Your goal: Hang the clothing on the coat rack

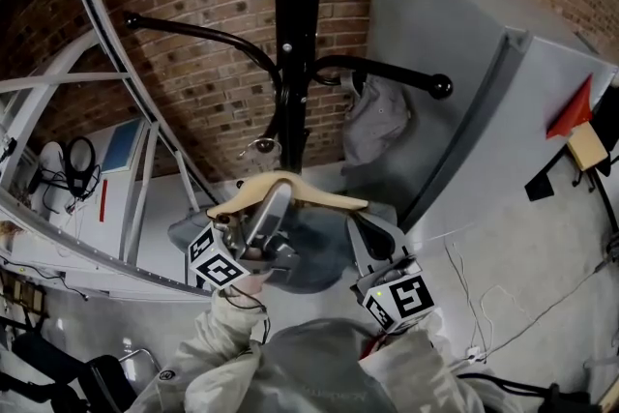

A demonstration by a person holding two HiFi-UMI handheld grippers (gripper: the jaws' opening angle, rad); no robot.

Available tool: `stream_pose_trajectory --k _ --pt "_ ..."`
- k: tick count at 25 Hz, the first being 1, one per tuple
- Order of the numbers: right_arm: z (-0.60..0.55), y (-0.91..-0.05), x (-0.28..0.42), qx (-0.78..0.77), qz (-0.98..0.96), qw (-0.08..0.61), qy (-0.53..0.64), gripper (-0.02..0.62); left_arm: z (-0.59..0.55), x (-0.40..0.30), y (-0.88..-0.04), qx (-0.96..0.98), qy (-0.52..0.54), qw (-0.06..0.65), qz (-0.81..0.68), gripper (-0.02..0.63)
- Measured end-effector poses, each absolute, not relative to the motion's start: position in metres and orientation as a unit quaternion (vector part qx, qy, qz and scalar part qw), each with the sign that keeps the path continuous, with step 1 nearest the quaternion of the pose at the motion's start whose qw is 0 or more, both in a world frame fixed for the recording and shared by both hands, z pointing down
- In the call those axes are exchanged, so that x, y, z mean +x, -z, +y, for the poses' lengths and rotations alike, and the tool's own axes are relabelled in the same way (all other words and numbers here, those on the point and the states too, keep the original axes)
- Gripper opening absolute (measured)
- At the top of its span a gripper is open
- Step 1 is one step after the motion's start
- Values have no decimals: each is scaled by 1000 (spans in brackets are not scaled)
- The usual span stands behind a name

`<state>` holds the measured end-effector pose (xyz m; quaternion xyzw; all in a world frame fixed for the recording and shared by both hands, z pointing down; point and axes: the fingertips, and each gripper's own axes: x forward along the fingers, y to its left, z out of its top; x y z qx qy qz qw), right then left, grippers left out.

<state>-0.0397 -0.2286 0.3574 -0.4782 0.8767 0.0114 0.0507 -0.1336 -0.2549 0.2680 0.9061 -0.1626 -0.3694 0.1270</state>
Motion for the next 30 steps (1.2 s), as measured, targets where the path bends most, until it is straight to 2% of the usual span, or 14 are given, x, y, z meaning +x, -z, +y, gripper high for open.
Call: stream_pose_trajectory --k 30 --pt "-246 -369 -22 -510 859 49 4 25 -307 -125 -296 898 368 181 -161 101"
